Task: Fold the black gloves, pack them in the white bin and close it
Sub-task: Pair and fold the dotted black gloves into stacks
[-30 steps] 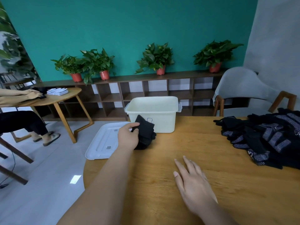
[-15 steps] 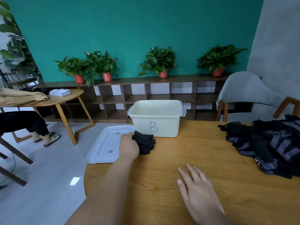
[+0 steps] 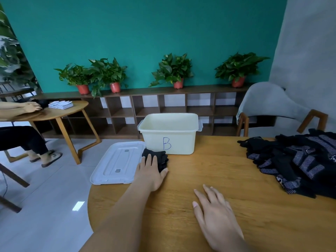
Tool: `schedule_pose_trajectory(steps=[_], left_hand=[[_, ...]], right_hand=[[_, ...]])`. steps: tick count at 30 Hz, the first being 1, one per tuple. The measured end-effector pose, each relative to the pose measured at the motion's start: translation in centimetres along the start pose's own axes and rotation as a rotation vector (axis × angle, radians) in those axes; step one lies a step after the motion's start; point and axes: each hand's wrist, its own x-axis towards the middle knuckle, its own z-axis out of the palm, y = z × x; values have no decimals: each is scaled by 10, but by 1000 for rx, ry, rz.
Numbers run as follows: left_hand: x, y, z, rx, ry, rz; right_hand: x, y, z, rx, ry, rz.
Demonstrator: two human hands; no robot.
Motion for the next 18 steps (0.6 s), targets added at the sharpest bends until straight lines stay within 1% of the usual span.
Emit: schedule_pose_trajectory(steps=[5, 9, 11, 15, 18], left_hand=[[-7, 5, -1, 17, 85, 17], [-24, 23, -1, 2, 140, 95], [-36, 36, -1, 5, 159, 144], [-62, 65, 2, 6, 113, 252], [-80, 91, 8, -18, 96, 315]], right_hand=[[-1, 3, 0, 85, 18, -1], [-2, 9, 0, 189, 90, 3], [-3, 13, -1, 252, 143, 23], [-4, 22, -3, 431, 288, 88], [-7, 32, -6, 517, 404, 156]])
